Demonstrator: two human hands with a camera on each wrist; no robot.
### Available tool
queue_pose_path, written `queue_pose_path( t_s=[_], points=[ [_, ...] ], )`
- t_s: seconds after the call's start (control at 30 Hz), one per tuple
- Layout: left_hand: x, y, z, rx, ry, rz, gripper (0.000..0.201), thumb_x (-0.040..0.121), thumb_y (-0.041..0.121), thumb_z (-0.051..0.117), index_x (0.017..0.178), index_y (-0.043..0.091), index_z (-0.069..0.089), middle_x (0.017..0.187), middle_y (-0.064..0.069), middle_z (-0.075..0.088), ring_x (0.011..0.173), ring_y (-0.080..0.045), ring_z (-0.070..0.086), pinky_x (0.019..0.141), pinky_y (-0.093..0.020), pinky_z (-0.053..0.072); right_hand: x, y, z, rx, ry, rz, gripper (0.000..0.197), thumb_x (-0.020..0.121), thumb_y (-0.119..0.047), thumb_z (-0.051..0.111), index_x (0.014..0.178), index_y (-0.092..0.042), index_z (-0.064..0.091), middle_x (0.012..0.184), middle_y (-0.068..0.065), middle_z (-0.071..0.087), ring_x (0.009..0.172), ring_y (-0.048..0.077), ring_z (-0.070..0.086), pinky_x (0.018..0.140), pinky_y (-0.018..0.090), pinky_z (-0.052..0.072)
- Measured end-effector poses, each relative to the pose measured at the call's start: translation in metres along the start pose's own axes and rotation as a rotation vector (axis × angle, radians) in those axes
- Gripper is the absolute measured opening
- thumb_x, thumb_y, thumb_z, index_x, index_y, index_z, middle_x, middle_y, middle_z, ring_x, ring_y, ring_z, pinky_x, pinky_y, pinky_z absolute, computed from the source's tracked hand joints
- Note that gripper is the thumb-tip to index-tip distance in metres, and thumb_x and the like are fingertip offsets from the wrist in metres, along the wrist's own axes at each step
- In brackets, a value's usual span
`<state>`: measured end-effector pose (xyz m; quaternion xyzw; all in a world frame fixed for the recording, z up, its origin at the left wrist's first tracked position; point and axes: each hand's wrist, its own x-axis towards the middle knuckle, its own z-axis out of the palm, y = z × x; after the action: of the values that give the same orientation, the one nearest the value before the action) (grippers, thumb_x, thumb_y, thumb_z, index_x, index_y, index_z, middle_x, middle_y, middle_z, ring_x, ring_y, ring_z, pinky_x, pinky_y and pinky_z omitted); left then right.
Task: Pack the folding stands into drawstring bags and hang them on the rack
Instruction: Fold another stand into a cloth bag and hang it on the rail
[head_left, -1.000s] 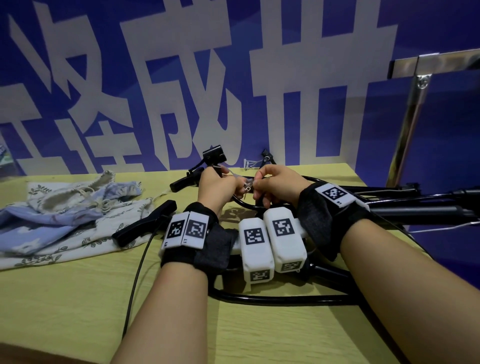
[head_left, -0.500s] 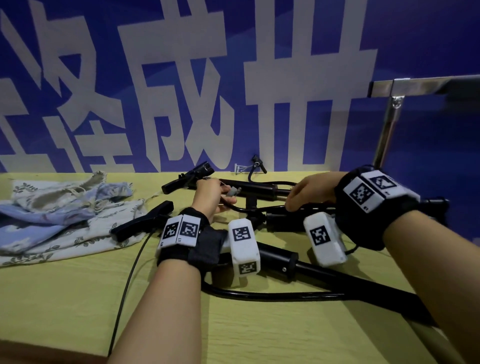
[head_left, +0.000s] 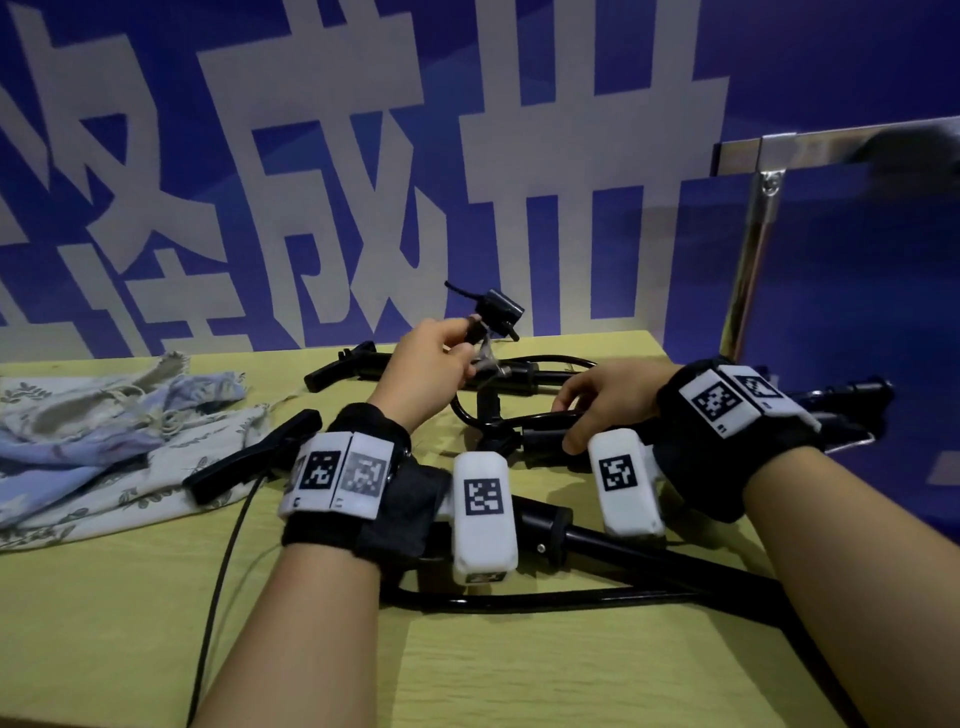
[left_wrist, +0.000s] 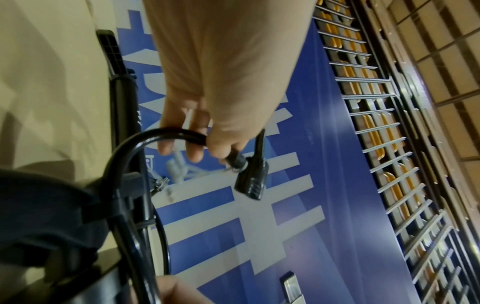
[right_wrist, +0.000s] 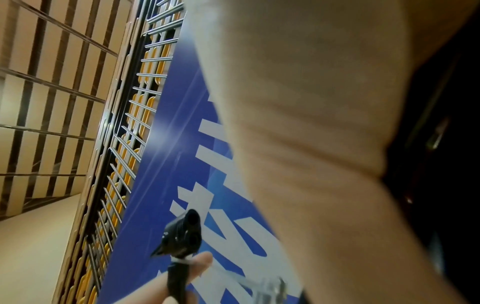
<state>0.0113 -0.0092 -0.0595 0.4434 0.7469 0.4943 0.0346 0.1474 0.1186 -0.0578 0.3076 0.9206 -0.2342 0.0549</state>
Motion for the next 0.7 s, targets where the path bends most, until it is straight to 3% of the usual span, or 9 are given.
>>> queue_pose_path(
  t_s=[0.13,0.17,0.23,0.3,0.4,0.47,0.53,0.63,0.7],
  points=[
    [-0.004,0.006,0.001,0.078,0.038,0.111,0.018,0.088,0.003,0.058,0.100,0.017,0.061,0.081,0.006,0.058,0.080,-0.015,0.067,0.074,-0.018,0.051,-0.001,0.003,0.002,-0.035,0.075,-0.027,0.032,0.073,-0.039,0.076,0.094,-0.030,0.054,0.084,-0.014,0.055,0.071,0.002,0.048,0.056,0.022,0.033],
    [-0.006,0.008,0.003,0.113,0.025,0.132,0.016,0.086,0.004,0.061,0.094,0.018,0.062,0.082,0.006,0.060,0.082,-0.014,0.066,0.072,-0.014,0.049,-0.001,0.003,0.002,-0.046,0.088,-0.033,0.033,0.073,-0.039,0.076,0.094,-0.029,0.052,0.083,-0.013,0.054,0.071,0.003,0.047,0.056,0.022,0.033],
    [-0.008,0.011,0.011,0.173,-0.025,0.162,0.015,0.086,0.004,0.064,0.091,0.018,0.068,0.086,0.007,0.063,0.086,-0.009,0.061,0.080,-0.015,0.048,-0.002,0.003,0.002,-0.056,0.091,-0.048,0.037,0.073,-0.040,0.075,0.098,-0.027,0.052,0.090,-0.007,0.058,0.076,0.008,0.051,0.060,0.023,0.037],
    [-0.010,0.013,0.019,0.252,-0.073,0.170,0.020,0.089,0.004,0.060,0.100,0.016,0.072,0.094,0.005,0.064,0.088,-0.007,0.056,0.087,-0.017,0.043,-0.004,0.003,0.001,-0.028,0.079,-0.062,0.043,0.075,-0.037,0.075,0.108,-0.025,0.051,0.090,-0.007,0.058,0.078,0.008,0.052,0.061,0.021,0.038],
    [-0.010,0.012,0.025,0.374,-0.159,0.131,0.033,0.091,0.002,0.052,0.118,0.016,0.066,0.114,0.002,0.064,0.096,-0.010,0.056,0.084,-0.015,0.039,-0.005,0.003,0.001,0.028,0.119,-0.063,0.050,0.076,-0.032,0.075,0.117,-0.021,0.048,0.090,-0.007,0.055,0.069,0.002,0.047,0.055,0.018,0.034],
    [-0.009,0.010,0.025,0.413,-0.207,0.099,0.041,0.091,-0.002,0.048,0.123,0.018,0.063,0.127,0.000,0.059,0.112,-0.016,0.055,0.091,-0.018,0.038,-0.003,0.004,0.000,0.077,0.137,-0.064,0.064,0.076,-0.030,0.075,0.129,-0.019,0.041,0.100,-0.004,0.054,0.075,0.007,0.051,0.056,0.018,0.036],
    [-0.010,0.009,0.026,0.447,-0.262,0.060,0.046,0.091,-0.003,0.045,0.129,0.020,0.059,0.134,-0.001,0.054,0.117,-0.021,0.053,0.093,-0.023,0.040,-0.001,0.005,0.001,0.084,0.129,-0.051,0.077,0.076,-0.032,0.075,0.137,-0.021,0.031,0.107,-0.003,0.052,0.086,0.013,0.053,0.058,0.018,0.037],
    [-0.011,0.009,0.028,0.493,-0.374,0.011,0.052,0.092,-0.002,0.039,0.137,0.022,0.049,0.142,0.002,0.046,0.120,-0.024,0.051,0.086,-0.021,0.040,0.003,0.007,0.002,0.128,0.099,-0.048,0.086,0.074,-0.032,0.076,0.141,-0.024,0.022,0.107,-0.001,0.055,0.089,0.015,0.056,0.063,0.020,0.042],
    [-0.011,0.008,0.029,0.491,-0.414,-0.007,0.053,0.093,0.000,0.037,0.140,0.022,0.045,0.146,0.000,0.041,0.123,-0.021,0.048,0.083,-0.017,0.038,0.004,0.006,0.002,0.129,0.073,-0.063,0.083,0.074,-0.031,0.076,0.140,-0.030,0.024,0.112,0.000,0.056,0.090,0.015,0.056,0.072,0.025,0.044]
  ],
)
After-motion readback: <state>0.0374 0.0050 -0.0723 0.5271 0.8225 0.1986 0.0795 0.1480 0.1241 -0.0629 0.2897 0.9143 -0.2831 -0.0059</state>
